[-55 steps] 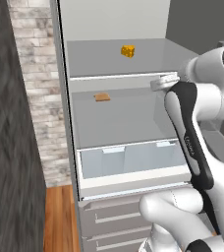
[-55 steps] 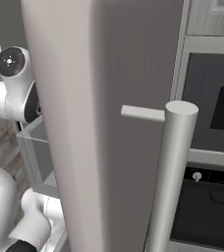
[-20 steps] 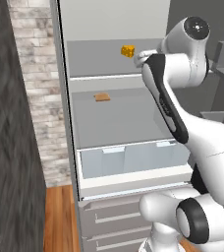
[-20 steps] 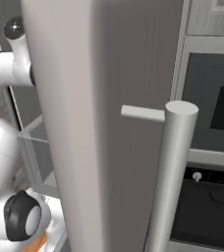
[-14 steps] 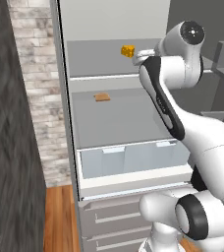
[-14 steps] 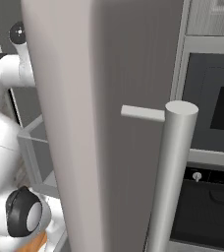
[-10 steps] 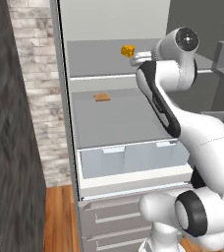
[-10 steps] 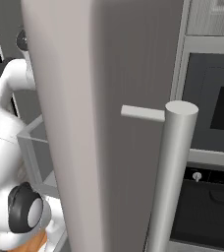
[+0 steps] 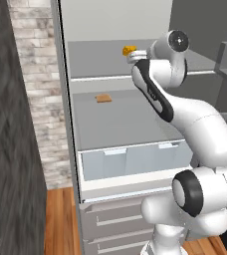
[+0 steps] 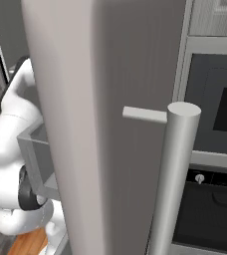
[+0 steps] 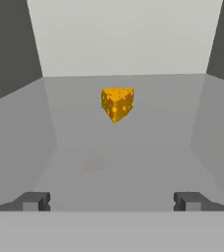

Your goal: Pick the cheese from the fridge and the cheese grater from the cabinet and place them next to the salad bowl.

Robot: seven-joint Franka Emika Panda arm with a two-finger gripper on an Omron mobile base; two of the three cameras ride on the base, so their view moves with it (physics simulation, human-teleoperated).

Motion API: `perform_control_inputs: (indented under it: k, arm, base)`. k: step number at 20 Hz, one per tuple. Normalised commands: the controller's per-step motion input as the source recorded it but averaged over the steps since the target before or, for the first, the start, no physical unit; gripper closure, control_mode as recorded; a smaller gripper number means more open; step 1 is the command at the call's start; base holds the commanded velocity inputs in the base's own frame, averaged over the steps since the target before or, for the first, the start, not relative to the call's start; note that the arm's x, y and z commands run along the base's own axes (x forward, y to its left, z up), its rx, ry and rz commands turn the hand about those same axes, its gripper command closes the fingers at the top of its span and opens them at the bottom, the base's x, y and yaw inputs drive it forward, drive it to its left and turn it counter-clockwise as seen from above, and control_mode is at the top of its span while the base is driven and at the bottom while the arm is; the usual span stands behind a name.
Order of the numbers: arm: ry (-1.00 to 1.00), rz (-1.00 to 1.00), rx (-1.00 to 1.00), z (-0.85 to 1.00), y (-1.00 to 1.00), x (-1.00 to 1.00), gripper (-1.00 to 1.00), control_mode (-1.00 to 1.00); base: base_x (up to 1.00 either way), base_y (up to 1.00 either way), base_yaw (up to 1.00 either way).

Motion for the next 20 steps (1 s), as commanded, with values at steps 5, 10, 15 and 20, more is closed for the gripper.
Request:
perform_control_inputs:
  k: [5, 10, 15, 20]
  arm:
    - [0.11, 0.0, 0.01, 0.09, 0.0, 0.42, -1.0, -1.0]
    - [0.04, 0.0, 0.0, 0.0, 0.0, 0.5, -1.0, -1.0]
    - [0.0, 0.0, 0.0, -0.15, -0.01, 0.46, -1.0, -1.0]
    - [0.0, 0.0, 0.0, -0.11, -0.01, 0.43, -1.0, -1.0]
  base:
    - [0.0, 0.0, 0.0]
    - [0.0, 0.0, 0.0]
    - [0.0, 0.0, 0.0]
    - [0.0, 0.0, 0.0]
